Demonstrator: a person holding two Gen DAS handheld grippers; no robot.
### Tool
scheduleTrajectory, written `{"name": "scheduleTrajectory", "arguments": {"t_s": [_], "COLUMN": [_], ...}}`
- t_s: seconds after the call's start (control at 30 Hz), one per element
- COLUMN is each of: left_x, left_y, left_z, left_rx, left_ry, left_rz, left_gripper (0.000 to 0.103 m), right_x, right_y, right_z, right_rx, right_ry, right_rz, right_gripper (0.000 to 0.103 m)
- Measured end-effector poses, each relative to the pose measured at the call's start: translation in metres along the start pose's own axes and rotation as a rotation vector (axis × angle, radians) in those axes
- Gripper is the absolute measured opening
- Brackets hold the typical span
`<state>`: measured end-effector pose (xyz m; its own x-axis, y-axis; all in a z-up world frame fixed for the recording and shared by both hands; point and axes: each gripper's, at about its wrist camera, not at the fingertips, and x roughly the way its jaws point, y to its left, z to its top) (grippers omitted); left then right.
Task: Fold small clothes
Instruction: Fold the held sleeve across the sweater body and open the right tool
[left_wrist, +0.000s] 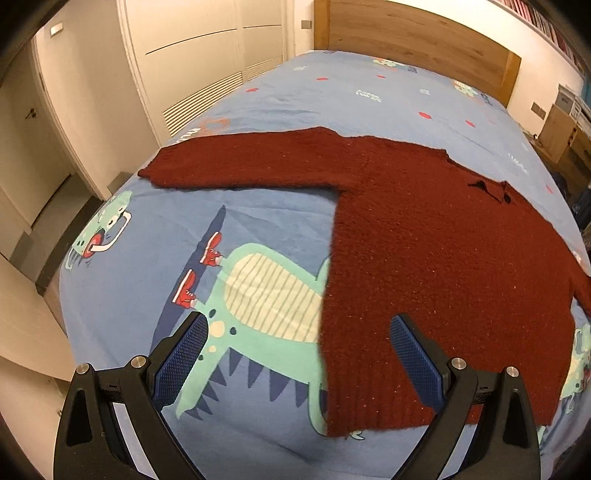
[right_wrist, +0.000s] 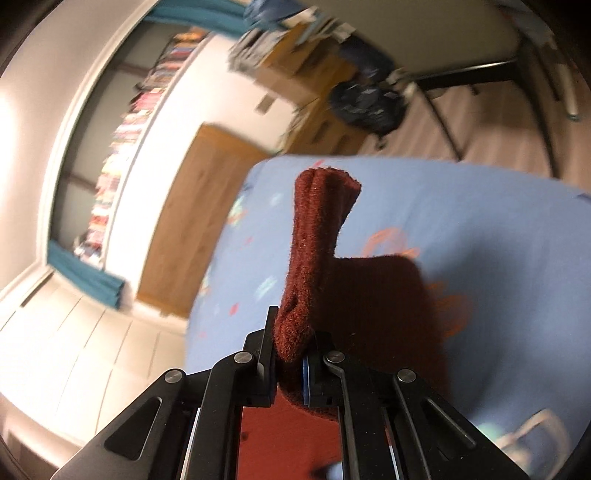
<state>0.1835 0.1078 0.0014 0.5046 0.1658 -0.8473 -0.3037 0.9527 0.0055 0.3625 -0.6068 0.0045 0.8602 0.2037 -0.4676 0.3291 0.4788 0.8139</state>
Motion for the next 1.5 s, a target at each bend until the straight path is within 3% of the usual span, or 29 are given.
{"name": "scheduleTrajectory", "arguments": {"t_s": [0.37,0.63,0.8,1.13,1.5], "left_x": [-0.012,-0.006,-0.001,-0.001,0.000], "left_y": [0.053,0.086,0.091,0.097,0.099], "left_z": [-0.001,0.001,-0.002,0.000,0.001], "left_rx": [-0.080,-0.133,-0.138,-0.147,-0.155], "left_ry": [-0.041,-0.011,-0.006,-0.015,-0.003], "left_rz": [-0.034,-0.050,-0.051,-0.034,-0.043], "left_gripper": [0.097,0.097,0.097,0.097,0.097], "right_x": [0.080,0.127,0.152,0.198,0.214], "right_y": [0.132,0.201,0.219,0.214,0.203], "right_z": [-0.102,-0.199,-0.259,-0.355,-0.447], "right_rx": [-0.102,-0.197,-0.248,-0.371,-0.748], "right_ry": [0.184,0.348,0.443,0.605,0.718], "right_rz": [0.182,0.276,0.285,0.193,0.012], "right_gripper": [0.009,0.009,0.009,0.009,0.012]}}
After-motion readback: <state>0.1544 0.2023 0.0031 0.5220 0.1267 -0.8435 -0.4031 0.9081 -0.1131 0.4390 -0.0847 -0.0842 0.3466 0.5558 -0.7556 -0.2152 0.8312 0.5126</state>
